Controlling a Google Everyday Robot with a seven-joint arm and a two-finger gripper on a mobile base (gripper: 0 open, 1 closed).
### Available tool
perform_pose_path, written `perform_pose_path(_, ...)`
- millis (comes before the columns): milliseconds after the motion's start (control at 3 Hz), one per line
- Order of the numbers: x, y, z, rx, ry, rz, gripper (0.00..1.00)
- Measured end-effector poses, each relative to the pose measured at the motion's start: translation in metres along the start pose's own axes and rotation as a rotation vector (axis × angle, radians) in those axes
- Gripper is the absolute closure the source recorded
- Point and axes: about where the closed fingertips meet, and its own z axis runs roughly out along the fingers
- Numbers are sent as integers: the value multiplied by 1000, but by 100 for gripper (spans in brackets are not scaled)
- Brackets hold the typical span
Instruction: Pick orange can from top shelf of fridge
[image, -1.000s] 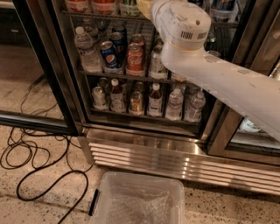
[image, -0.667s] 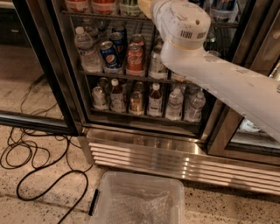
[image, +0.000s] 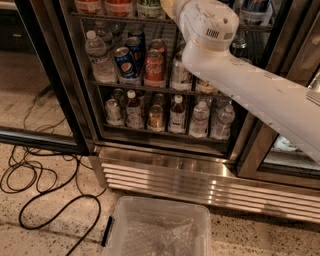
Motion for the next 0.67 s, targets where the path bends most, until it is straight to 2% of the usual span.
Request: perform_pose_path(667, 9, 0, 16, -7, 14, 16, 21)
